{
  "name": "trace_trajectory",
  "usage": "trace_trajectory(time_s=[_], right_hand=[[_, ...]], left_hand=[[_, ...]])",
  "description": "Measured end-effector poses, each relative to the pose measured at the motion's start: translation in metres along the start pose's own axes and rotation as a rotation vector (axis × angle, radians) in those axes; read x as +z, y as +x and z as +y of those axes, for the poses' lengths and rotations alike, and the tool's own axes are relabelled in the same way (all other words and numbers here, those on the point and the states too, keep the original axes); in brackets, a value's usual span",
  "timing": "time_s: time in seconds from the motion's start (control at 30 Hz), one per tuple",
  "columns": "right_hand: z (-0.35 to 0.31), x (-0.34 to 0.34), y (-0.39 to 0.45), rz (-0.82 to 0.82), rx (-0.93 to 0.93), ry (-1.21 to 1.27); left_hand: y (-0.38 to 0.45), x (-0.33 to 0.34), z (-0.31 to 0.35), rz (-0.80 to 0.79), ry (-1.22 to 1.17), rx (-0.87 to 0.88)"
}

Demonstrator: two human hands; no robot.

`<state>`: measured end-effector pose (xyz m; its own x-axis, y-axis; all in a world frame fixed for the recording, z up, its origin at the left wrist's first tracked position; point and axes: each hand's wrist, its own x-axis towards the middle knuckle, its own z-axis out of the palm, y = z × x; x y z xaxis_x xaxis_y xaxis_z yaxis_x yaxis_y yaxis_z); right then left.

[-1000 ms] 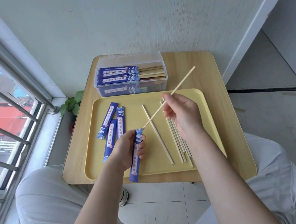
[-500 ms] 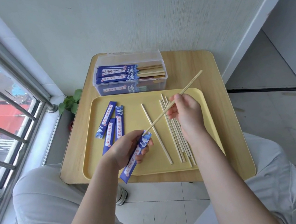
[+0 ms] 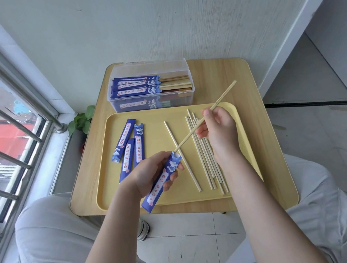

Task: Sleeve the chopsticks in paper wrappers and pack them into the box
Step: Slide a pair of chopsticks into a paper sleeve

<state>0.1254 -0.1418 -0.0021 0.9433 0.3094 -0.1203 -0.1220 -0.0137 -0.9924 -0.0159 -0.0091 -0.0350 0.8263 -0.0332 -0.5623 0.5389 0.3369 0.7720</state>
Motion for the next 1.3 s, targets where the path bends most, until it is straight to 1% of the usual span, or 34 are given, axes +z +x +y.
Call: trace_trajectory(time_s=[0.1,0.27,0.37,0.5,0.57,0.63,0.67,0.7,0.77,0.87,0.93,1.0,1.07,1.1,1.2,1.23,1.3], right_hand=[[-0.001,-0.002,-0.001,-0.046,-0.002,0.037],[-0.006,-0.014,0.004,0.065,-0.032,0.116],[-0.004,-0.012,0.002,0.034,-0.017,0.112],[0.003,-0.005,-0.005,-0.12,0.044,0.03],[0.007,0.0,-0.009,-0.259,0.096,-0.111],[0.012,0.005,-0.013,-0.449,0.197,-0.235],[0.014,0.006,-0.015,-0.507,0.263,-0.241],[0.016,0.006,-0.016,-0.521,0.306,-0.247],[0.018,0.006,-0.013,-0.452,0.325,-0.268],[0.019,0.004,-0.009,-0.314,0.281,-0.254],[0.02,0.004,-0.01,-0.293,0.238,-0.29],[0.022,0.005,-0.012,-0.311,0.22,-0.344],[0.024,0.007,-0.014,-0.313,0.208,-0.444],[0.026,0.008,-0.014,-0.312,0.178,-0.546],[0.04,0.014,-0.021,-0.343,0.017,-1.016],[0.045,0.018,-0.025,-0.359,-0.023,-1.132],[0.053,0.027,-0.033,-0.388,-0.052,-1.244]], left_hand=[[0.0,0.0,0.001,0.041,0.008,0.001],[-0.002,-0.002,-0.001,0.053,0.017,-0.015],[-0.002,0.002,0.0,0.036,0.019,-0.019],[-0.002,0.011,0.006,0.04,0.024,-0.007],[-0.001,0.015,0.009,0.061,0.014,0.024],[0.0,0.017,0.01,0.083,0.006,0.062],[0.0,0.018,0.01,0.091,0.012,0.076],[0.0,0.018,0.009,0.1,0.016,0.081],[0.001,0.018,0.006,0.116,0.015,0.07],[0.002,0.019,0.003,0.116,0.043,0.045],[0.003,0.021,0.001,0.085,0.035,0.03],[0.003,0.021,-0.001,0.077,0.009,0.021],[0.004,0.019,-0.004,0.129,-0.04,0.038],[0.005,0.018,-0.005,0.183,-0.073,0.054],[0.01,0.01,-0.009,0.423,-0.174,0.11],[0.012,0.008,-0.011,0.484,-0.205,0.127],[0.014,0.008,-0.013,0.545,-0.263,0.149]])
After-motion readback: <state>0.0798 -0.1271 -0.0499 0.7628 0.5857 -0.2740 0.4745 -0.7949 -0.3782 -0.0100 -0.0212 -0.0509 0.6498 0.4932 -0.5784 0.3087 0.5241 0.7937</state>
